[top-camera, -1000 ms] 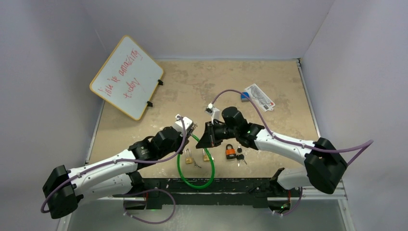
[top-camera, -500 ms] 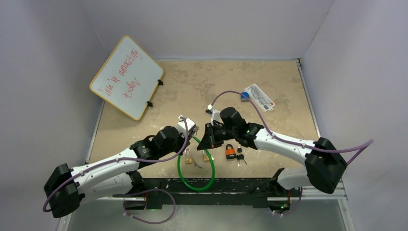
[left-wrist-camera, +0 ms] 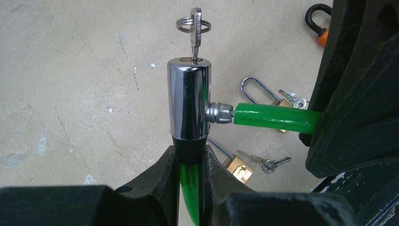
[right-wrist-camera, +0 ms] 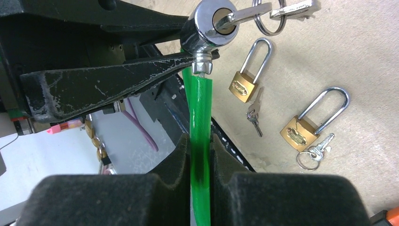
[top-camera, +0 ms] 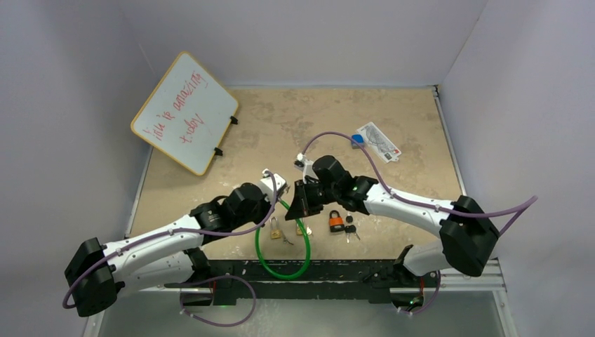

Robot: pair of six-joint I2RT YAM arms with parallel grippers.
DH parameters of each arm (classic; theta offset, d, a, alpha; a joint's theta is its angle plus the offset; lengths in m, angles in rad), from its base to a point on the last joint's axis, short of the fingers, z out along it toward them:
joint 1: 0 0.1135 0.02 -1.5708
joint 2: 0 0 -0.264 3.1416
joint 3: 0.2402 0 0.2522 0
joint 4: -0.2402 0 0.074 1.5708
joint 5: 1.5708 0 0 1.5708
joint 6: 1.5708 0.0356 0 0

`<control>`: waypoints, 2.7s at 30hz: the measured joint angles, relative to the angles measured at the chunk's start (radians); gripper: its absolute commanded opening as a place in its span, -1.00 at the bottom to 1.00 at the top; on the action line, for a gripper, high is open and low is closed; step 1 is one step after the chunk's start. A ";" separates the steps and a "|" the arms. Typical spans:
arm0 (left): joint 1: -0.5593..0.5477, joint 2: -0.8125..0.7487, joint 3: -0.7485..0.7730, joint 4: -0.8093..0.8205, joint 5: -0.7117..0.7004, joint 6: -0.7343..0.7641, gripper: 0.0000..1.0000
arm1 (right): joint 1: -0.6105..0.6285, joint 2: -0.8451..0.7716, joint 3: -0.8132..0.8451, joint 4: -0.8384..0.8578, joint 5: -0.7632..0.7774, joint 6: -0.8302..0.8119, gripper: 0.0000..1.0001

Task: Lock with the key
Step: Lock the lock.

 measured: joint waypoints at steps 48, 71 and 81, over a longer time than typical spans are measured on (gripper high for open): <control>-0.045 0.023 0.059 -0.060 0.024 0.015 -1.00 | -0.123 -0.099 -0.003 0.064 0.165 0.266 -0.27; -0.045 -0.002 0.059 -0.067 0.029 0.018 -1.00 | -0.129 -0.032 0.015 0.076 0.067 0.251 -0.49; -0.045 -0.008 0.059 -0.056 0.032 0.018 -1.00 | -0.159 -0.032 0.015 0.107 0.014 0.247 -0.75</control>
